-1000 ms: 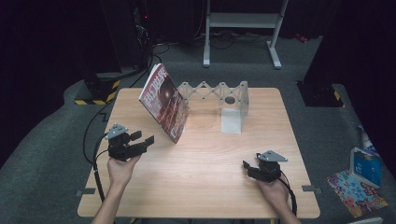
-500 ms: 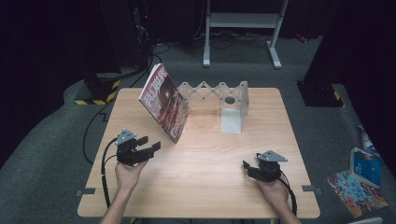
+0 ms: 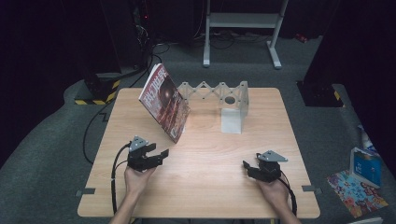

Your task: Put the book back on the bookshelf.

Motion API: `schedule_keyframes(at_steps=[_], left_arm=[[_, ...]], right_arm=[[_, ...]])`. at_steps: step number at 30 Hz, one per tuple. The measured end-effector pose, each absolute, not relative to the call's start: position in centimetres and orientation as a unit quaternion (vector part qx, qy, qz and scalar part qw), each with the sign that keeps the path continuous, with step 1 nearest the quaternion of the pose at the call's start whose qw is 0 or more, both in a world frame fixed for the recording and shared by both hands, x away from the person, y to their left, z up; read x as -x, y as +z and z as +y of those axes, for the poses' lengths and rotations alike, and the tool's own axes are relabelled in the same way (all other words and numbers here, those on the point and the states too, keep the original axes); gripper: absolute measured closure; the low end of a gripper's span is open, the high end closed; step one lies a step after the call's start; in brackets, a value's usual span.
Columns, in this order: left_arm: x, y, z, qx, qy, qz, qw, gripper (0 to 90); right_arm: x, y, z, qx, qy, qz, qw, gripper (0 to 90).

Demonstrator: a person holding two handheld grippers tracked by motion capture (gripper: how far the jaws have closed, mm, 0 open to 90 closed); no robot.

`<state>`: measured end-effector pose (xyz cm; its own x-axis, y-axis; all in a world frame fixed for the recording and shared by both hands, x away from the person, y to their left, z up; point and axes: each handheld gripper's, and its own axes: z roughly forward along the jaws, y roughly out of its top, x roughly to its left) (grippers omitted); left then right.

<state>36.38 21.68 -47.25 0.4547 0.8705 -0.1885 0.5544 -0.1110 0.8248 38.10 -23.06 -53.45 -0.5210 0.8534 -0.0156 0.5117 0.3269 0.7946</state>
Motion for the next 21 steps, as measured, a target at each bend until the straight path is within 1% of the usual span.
schedule_keyframes(at_steps=[7, 10, 16, 21], left_arm=[[-36.4, -48.3, 20.7, -0.740, 0.177, 0.489, 0.426, 35.1], [-36.6, -48.9, 20.2, -0.735, 0.174, 0.492, 0.434, 35.1], [-37.1, -50.3, 19.0, -0.735, 0.168, 0.496, 0.431, 35.1], [-37.4, -51.1, 17.9, -0.750, 0.176, 0.487, 0.411, 35.0]], right_arm=[[-38.1, -53.5, -23.1, -0.435, 0.383, 0.783, 0.223, 30.4], [-38.1, -53.4, -23.1, -0.436, 0.383, 0.783, 0.223, 30.4], [-38.1, -53.4, -23.1, -0.435, 0.383, 0.783, 0.224, 30.4], [-38.1, -53.5, -23.1, -0.435, 0.383, 0.784, 0.225, 30.3]])
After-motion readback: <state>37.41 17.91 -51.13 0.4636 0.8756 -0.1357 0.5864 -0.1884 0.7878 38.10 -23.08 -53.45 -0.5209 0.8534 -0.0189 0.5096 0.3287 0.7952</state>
